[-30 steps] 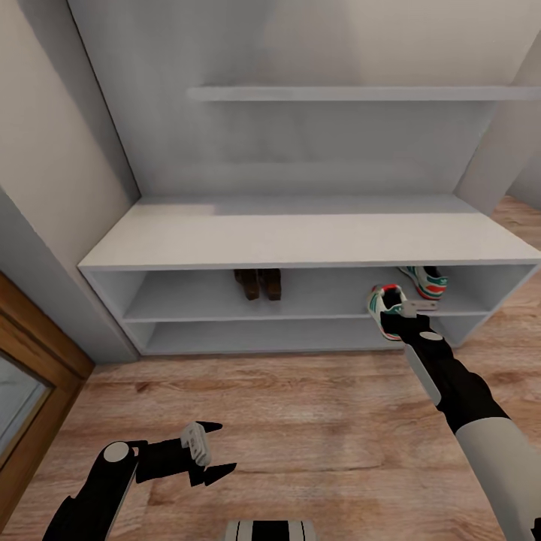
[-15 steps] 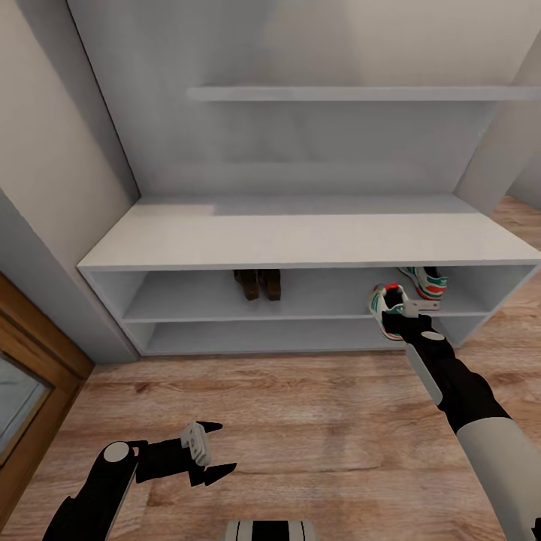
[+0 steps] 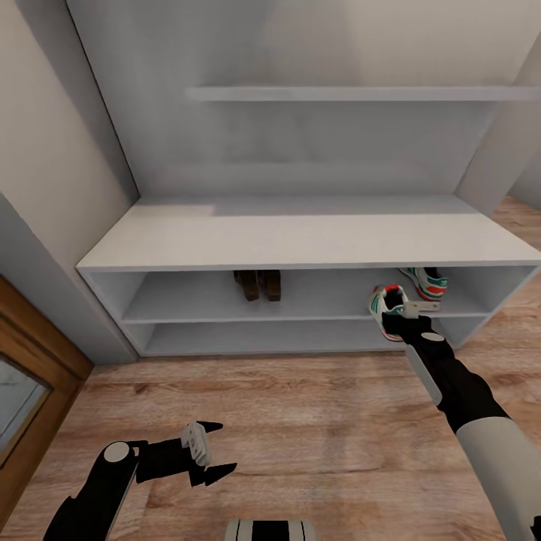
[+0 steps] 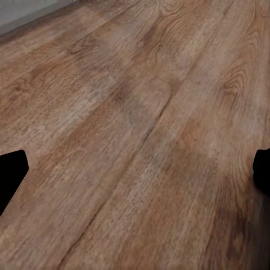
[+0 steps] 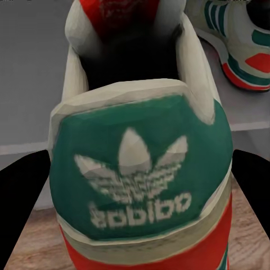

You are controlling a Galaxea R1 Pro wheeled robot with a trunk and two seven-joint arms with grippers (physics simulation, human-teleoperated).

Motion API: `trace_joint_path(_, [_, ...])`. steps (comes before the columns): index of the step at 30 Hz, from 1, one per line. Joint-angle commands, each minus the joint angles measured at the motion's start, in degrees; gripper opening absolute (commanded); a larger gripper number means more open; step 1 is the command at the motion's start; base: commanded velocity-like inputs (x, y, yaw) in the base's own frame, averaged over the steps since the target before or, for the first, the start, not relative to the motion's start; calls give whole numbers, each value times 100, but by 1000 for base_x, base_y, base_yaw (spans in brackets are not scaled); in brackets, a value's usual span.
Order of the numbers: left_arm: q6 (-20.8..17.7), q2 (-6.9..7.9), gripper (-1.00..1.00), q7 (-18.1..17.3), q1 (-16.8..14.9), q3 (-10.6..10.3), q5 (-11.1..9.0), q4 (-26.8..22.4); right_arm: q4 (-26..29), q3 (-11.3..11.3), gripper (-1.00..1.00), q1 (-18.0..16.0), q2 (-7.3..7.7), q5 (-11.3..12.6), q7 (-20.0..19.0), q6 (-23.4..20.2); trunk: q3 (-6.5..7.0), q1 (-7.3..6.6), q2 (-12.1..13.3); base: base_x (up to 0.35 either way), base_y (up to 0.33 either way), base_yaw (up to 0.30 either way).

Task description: Pick up the two gym shoes and the two sandals from the corridor floor and place them onto the hallstand (shoe rack) in the corridor, making sure they are on the rack and not on the floor. Arrange them so the two gym shoes are next to each other and the two sandals are next to each other.

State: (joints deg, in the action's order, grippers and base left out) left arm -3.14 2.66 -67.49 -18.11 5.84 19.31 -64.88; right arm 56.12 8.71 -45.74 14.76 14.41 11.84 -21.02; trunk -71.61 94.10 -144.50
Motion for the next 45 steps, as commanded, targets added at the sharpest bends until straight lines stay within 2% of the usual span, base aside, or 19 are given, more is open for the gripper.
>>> trace_joint_path(1, [1, -4, 100, 0, 0, -1, 1, -1, -32, 0, -100, -5, -2, 2, -4, 41, 0, 0, 0, 117, -20, 0])
trace_joint_path(17, [9, -39, 100, -17, 0, 4, 3, 0, -297, -1, -100, -29, -7, 17, -22, 300, 0, 0, 0, 168, -40, 0])
trace_joint_path(45, [47, -55, 100, -21, 0, 1, 2, -4, -347, -1, -100, -31, -8, 19, -24, 335, 0, 0, 0, 15, -3, 0])
